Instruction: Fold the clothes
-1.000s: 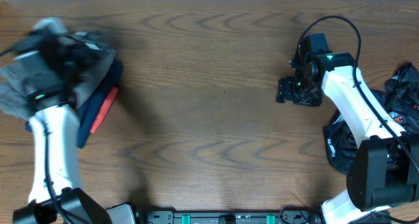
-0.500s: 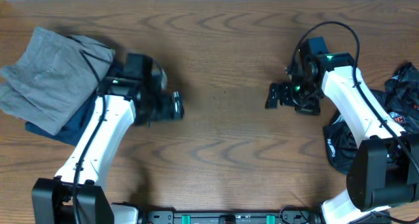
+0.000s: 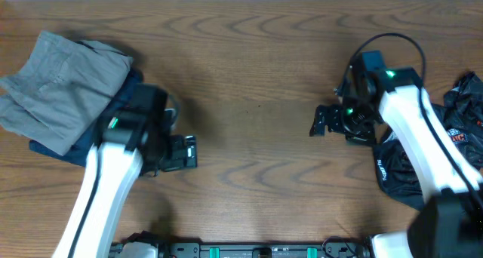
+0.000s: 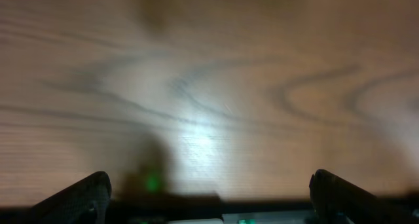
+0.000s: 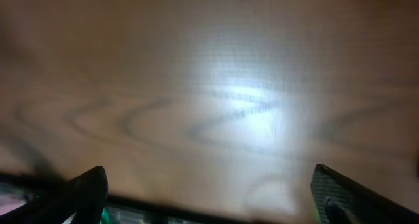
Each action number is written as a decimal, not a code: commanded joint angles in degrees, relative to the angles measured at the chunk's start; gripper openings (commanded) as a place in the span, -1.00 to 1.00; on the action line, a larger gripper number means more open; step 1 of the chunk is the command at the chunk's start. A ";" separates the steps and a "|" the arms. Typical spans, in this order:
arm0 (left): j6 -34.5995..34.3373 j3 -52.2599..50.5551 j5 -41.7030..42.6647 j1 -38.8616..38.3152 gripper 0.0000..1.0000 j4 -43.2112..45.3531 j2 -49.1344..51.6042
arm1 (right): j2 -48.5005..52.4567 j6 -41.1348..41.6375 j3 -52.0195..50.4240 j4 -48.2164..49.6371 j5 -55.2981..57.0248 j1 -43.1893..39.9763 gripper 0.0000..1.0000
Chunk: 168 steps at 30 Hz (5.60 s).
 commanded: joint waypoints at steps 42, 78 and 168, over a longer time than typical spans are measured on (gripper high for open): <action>-2.19 -10.60 -15.91 0.02 0.96 11.34 -48.76 | -54.84 9.14 -25.29 15.93 31.95 9.01 0.98; -2.19 -10.60 -15.89 0.02 0.96 11.34 -48.76 | -90.82 -16.11 -71.56 65.02 18.21 -2.40 0.99; -2.40 -61.40 -13.29 7.98 0.96 65.70 -69.37 | -90.73 -16.11 -71.56 65.07 18.18 -2.38 0.99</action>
